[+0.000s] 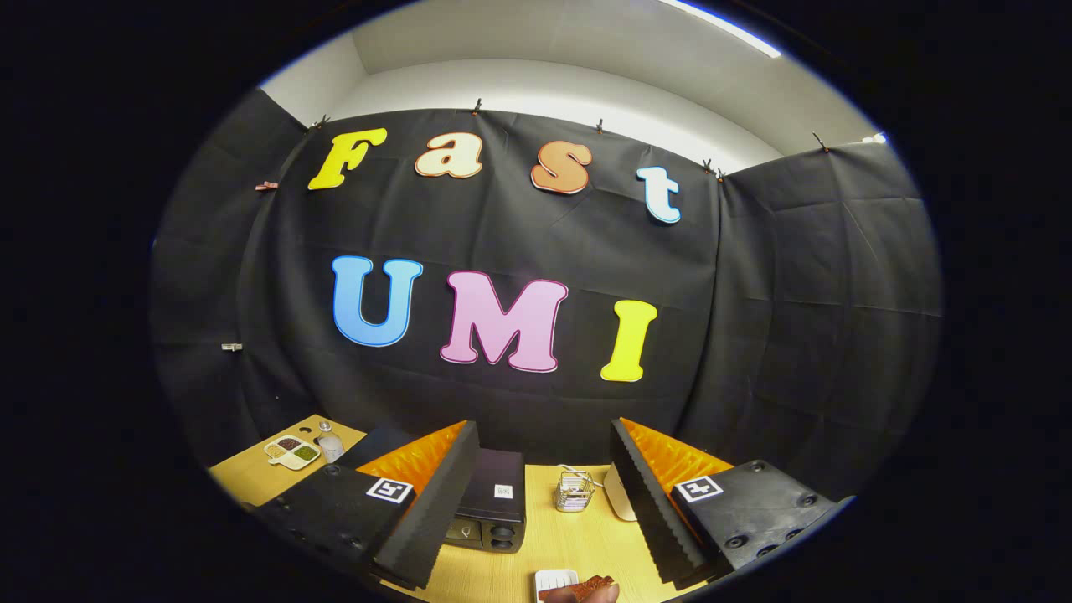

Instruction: Open the toaster oven, put the food inside, and close the toaster oven door.

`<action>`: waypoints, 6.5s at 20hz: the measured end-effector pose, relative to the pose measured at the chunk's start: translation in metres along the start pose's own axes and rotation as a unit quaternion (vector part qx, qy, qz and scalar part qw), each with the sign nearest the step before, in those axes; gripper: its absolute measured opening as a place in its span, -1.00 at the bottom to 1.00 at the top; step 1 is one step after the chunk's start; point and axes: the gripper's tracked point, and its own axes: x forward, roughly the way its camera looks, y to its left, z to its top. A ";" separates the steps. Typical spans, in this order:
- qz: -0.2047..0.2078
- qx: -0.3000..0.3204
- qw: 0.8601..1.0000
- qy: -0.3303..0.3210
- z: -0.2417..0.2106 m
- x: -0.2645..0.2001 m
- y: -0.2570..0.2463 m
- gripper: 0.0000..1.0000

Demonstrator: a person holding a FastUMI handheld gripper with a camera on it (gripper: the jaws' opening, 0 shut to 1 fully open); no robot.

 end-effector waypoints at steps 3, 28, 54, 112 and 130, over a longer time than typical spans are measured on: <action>0.003 0.000 1.000 0.003 -0.004 0.000 0.005 0.94; 0.052 0.060 0.996 0.045 -0.084 0.061 0.181 0.95; 0.031 0.065 0.977 0.198 -0.257 0.075 0.234 0.96; 0.150 0.007 0.958 0.246 -0.197 -0.042 0.007 0.96; 0.285 0.125 0.786 0.535 -0.391 -0.027 -0.080 0.64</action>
